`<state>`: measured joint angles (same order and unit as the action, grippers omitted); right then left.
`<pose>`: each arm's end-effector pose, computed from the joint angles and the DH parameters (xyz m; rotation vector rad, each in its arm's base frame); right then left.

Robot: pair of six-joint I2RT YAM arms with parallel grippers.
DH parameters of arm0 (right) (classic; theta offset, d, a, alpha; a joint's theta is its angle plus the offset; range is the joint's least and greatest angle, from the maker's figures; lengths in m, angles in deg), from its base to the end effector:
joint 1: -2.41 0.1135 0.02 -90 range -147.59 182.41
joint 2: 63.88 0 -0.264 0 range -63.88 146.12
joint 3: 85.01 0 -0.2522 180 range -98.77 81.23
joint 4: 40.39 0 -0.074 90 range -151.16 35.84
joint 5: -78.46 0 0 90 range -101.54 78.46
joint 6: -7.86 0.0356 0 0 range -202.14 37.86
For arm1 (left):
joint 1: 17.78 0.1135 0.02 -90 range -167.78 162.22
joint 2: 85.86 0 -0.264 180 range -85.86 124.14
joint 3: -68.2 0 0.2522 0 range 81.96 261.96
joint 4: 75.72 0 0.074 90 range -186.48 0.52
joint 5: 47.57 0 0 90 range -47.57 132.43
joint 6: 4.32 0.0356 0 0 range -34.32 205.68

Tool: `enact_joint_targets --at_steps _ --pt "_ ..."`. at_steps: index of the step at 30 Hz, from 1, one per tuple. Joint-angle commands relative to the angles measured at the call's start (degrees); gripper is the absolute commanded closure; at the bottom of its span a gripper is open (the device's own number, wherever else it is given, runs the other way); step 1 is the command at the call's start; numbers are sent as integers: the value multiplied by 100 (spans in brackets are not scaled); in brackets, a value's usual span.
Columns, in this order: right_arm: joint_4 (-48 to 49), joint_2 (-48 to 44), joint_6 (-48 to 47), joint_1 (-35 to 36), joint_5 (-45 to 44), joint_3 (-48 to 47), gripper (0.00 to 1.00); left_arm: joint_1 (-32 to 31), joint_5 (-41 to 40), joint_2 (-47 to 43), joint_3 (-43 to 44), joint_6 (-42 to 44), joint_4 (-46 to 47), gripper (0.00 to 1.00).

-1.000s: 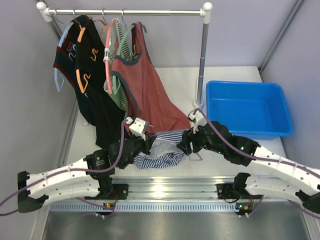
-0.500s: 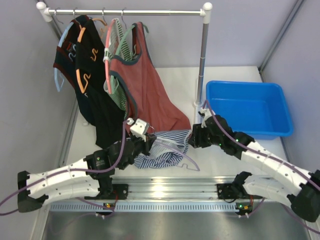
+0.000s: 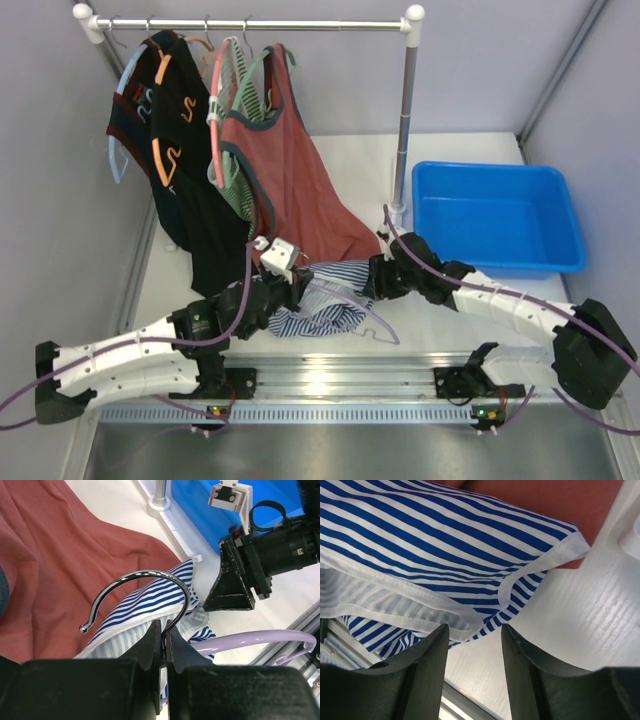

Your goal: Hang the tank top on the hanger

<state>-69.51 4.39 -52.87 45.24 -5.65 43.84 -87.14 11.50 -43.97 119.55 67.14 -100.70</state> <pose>0.1728 0.1651 0.2055 -0.3456 2.4703 0.6931 0.0781 -0.1554 0.3033 0.4312 1.7913 -0.5921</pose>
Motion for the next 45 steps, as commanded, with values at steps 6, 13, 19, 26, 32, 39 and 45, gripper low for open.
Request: enact_joint_targets --at_steps 6,13,19,26,32,39,45 --pt "647 467 43 200 -211 12 64 -33 -237 -58 100 18 191 100" --pt "587 416 174 217 -571 240 91 -33 -693 -76 109 -53 208 100" --pt "200 -348 394 217 -1028 469 100 -33 -1300 -32 91 -132 305 100" --pt "-284 -1113 526 226 -1108 495 100 -42 -2152 258 135 -298 428 100" --pt "-530 -1535 640 217 -1028 662 100 -33 -2557 372 232 -439 498 100" --pt "-750 -1773 790 357 -1125 733 100 -33 -2408 294 223 -369 744 100" --pt "-644 -1536 869 524 -1248 706 100 -33 -2189 276 355 -413 745 100"
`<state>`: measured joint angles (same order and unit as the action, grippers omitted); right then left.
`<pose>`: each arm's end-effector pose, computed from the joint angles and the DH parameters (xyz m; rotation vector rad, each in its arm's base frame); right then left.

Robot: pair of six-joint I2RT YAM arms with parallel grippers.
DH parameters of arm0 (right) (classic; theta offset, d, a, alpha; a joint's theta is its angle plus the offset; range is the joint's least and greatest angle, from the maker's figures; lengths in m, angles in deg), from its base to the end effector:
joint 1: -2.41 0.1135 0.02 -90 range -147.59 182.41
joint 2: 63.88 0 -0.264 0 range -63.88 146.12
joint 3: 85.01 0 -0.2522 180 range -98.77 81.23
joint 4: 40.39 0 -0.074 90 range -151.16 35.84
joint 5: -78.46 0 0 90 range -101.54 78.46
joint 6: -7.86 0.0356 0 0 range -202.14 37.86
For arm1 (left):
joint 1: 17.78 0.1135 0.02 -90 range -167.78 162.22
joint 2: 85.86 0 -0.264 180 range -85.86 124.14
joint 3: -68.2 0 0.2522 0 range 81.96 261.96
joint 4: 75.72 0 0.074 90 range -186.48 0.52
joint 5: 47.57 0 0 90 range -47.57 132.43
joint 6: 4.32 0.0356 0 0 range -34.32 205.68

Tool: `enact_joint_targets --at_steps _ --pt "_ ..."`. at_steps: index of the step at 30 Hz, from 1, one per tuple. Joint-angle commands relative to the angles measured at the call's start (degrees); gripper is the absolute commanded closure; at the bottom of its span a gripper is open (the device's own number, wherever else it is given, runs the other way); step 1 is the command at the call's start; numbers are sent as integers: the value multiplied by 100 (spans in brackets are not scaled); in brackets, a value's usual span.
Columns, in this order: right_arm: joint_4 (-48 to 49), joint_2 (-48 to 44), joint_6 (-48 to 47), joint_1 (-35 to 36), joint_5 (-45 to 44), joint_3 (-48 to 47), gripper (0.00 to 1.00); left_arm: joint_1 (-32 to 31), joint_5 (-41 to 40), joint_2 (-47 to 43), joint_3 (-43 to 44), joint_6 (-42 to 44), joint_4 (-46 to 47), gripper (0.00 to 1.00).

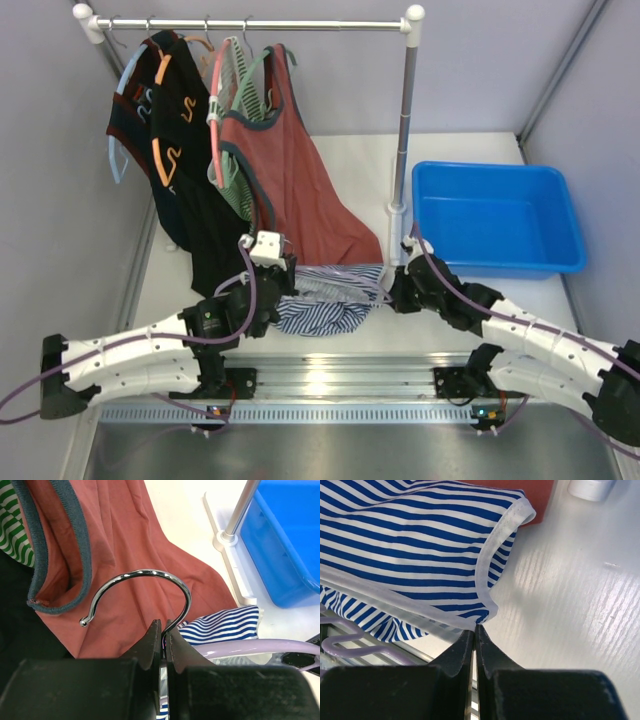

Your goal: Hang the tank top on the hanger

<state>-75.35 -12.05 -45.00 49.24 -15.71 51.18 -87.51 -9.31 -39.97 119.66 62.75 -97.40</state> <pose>0.1296 0.1344 0.2112 -0.1655 2.4048 0.6361 0.0884 -0.1587 0.3009 0.1030 1.7530 -0.3450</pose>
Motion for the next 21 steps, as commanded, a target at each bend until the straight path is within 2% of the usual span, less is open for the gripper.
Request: enact_joint_targets --at_steps 1,13,21 --pt "-61 142 91 203 -312 -54 100 -5 -81 -141 344 9 414 100" --pt "88 222 284 344 -454 104 100 4 287 -379 467 -79 608 100" --pt "774 -208 486 336 99 393 100 -5 385 -607 370 -18 670 100"
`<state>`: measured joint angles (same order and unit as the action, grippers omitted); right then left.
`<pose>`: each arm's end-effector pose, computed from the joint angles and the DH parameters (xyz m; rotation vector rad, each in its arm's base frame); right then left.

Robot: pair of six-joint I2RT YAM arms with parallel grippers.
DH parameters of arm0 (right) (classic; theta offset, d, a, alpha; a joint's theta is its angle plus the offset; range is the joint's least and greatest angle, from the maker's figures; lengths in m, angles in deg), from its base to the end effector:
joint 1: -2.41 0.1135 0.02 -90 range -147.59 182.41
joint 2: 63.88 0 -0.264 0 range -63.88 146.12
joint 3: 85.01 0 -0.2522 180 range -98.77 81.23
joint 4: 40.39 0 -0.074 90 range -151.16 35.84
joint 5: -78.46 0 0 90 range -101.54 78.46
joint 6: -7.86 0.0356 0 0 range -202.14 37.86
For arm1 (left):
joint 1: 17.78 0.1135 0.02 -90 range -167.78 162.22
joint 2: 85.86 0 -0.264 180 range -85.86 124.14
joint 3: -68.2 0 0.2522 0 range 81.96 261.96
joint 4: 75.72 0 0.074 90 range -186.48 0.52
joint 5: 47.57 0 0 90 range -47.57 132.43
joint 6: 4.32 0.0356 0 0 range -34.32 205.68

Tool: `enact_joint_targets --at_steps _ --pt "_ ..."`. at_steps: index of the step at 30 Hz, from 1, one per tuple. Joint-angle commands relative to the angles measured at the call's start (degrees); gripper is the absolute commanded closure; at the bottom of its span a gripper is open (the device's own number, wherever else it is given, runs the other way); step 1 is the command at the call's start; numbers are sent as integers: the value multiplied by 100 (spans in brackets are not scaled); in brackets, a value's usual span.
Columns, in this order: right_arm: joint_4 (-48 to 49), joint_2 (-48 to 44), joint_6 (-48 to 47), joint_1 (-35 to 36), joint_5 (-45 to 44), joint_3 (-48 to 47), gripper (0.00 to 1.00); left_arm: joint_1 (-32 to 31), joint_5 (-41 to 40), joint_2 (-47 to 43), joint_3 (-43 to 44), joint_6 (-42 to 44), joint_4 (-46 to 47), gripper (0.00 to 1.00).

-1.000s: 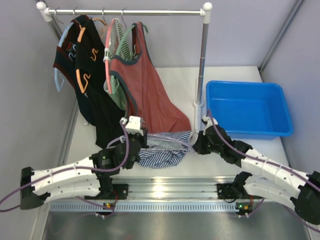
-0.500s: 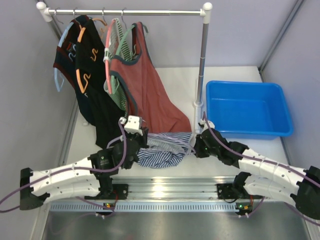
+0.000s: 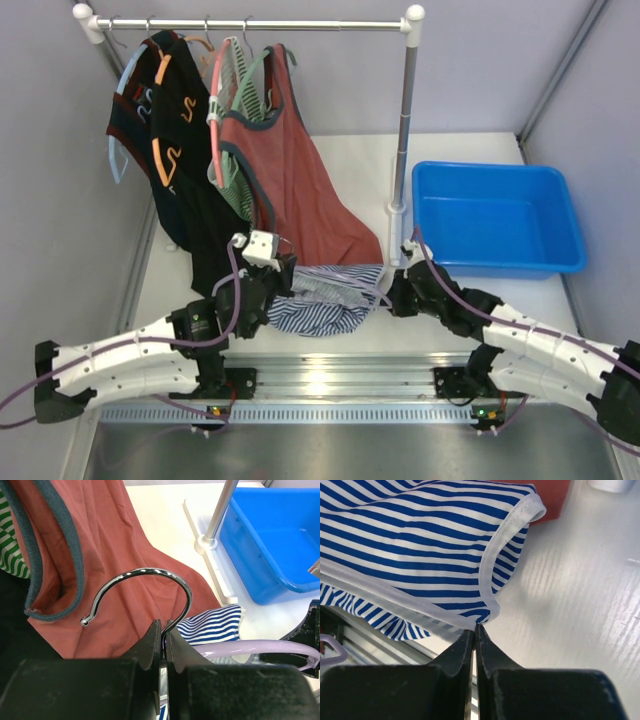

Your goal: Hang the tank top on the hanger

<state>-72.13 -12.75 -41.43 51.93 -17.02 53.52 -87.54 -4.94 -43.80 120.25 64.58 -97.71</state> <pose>0.1227 0.1385 0.2044 -0.1322 2.3885 0.6843 0.0828 -0.1489 0.3137 0.1441 1.7258 -0.4391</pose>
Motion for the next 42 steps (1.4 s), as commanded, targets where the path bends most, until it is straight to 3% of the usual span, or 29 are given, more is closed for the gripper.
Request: enact_joint_targets --at_steps 1,15,26,42 --pt "479 -174 148 67 249 160 100 6 -53 -268 311 -210 604 100" --pt "1042 -587 570 -100 521 476 100 6 554 -576 65 71 779 100" --pt "910 -772 508 -258 679 450 100 6 211 -937 -58 -87 340 100" --pt "928 -807 438 -241 943 661 100 6 -8 -700 -128 -140 1465 100"
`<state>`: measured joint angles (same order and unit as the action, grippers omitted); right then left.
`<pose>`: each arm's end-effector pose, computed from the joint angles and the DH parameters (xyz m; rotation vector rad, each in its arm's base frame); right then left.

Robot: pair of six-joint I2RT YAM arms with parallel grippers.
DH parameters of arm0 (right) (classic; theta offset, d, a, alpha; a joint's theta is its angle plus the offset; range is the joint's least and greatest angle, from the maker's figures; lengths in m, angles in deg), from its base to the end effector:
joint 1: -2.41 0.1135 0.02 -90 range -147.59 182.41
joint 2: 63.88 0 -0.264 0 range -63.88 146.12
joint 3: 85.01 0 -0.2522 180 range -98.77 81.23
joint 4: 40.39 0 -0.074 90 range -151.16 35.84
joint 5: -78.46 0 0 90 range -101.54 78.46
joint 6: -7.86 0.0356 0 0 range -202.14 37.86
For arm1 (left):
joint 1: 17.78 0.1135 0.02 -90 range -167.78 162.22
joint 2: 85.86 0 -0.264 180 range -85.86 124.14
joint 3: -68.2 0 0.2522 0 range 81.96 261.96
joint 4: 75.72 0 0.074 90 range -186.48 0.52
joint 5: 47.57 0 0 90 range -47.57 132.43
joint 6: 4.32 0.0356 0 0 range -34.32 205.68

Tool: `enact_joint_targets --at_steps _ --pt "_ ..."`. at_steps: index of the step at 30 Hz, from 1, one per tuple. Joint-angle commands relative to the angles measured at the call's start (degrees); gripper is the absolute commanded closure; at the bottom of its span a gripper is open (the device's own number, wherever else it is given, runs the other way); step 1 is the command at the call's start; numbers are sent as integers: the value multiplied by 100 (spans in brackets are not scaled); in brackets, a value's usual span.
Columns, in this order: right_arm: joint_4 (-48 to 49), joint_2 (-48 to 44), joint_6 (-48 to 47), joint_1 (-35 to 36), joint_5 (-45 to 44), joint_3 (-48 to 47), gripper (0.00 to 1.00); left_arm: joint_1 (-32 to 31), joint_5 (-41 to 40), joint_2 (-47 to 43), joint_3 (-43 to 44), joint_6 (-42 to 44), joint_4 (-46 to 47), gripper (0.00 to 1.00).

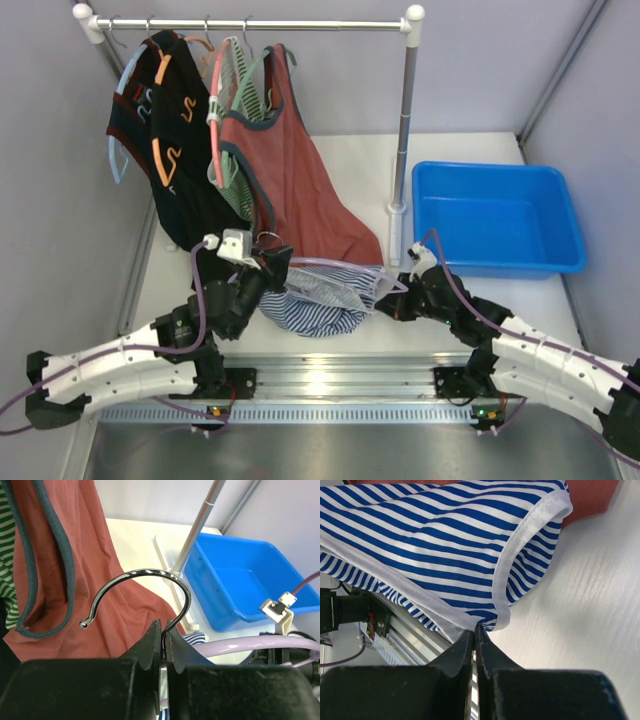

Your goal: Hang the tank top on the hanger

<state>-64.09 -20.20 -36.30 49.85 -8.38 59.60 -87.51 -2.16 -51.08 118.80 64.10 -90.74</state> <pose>0.1146 0.1277 0.2014 -0.0674 2.3025 0.9720 0.0737 -0.1275 0.3342 0.0418 1.5972 -0.6471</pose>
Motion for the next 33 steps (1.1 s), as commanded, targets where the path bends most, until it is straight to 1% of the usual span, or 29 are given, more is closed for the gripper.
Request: enact_joint_targets --at_steps 1,7,14,18,25,33 --pt "97 -88 -84 -33 88 53 100 -5 -434 37 8 -92 785 100" --pt "-70 -202 -120 -16 62 106 100 -5 -681 -16 -98 -92 943 100" --pt "-219 -334 -120 -7 88 63 100 -5 -1164 -7 -212 -144 917 100" --pt "-456 -474 -137 -7 10 -8 100 4 -1296 46 -265 -13 1013 100" --pt "-957 -563 -164 -15 -140 -298 100 4 -1253 55 -362 181 1013 100" --pt "-1738 -291 -155 -7 -614 -1088 100 -5 -1077 -95 -370 383 592 100"
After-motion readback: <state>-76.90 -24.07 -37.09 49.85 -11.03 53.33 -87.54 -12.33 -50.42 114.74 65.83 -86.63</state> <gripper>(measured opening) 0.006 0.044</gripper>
